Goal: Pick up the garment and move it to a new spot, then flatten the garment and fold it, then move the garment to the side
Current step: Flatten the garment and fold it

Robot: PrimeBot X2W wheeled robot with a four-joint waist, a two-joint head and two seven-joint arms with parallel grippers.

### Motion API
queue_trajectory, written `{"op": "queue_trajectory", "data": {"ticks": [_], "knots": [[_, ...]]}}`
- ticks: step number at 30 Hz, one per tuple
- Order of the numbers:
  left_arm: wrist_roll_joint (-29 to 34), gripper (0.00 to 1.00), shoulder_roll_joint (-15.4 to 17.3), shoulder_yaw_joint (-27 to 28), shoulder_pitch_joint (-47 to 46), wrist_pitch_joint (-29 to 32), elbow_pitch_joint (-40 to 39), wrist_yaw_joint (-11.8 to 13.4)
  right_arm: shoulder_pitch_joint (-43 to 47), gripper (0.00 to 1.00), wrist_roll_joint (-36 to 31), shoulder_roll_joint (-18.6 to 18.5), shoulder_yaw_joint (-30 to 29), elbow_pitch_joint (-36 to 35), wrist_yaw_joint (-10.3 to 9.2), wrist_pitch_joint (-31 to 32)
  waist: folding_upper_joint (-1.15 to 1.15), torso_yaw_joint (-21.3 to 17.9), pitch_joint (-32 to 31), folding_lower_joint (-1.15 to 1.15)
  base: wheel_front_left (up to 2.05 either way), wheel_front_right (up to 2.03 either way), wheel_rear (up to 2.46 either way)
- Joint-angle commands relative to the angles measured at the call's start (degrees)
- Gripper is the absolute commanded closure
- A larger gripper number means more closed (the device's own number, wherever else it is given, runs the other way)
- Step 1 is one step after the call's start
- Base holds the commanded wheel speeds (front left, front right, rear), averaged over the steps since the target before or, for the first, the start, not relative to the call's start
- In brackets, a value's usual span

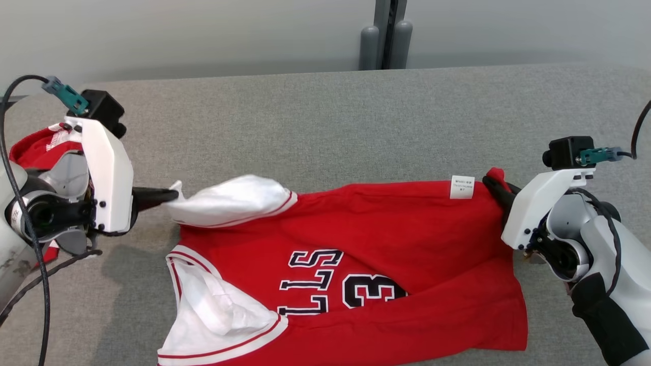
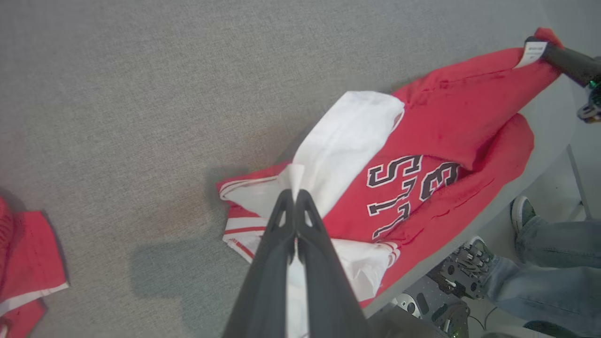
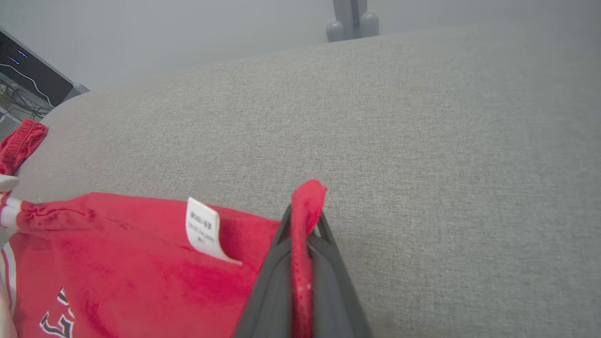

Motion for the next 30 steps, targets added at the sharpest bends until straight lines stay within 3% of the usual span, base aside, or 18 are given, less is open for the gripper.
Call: {"op": "queue_trajectory", "data": {"ticks": [1,5,15,30], "knots": [[-0.84,1.00,0.64,-0.13,0.65,0.82,-0.64,-0.10,0.45,1.00,0.71,-0.10,0.33,-0.15,0.03,0.46,0.00,0.09,-0.34,0.00,0.00,0.00,0.00],[-3.80,1.00,2.67,-0.95,2.25,5.66,-4.25,0.07,1.16,1.00,3.16,-1.06,2.01,-0.66,0.03,1.81,0.00,0.29,-1.34,0.00,0.00,0.00,0.00],[-7.20,1.00,5.30,-1.95,4.38,11.09,-10.74,2.50,1.54,1.00,8.02,-3.78,6.64,-3.16,0.03,3.85,0.00,1.21,-2.28,0.00,0.00,0.00,0.00],[-8.32,1.00,7.35,-3.12,6.73,13.34,-15.45,4.65,-0.04,1.00,17.61,-9.10,10.37,-7.55,0.03,17.74,0.00,1.77,-2.80,0.00,0.00,0.00,0.00]]}}
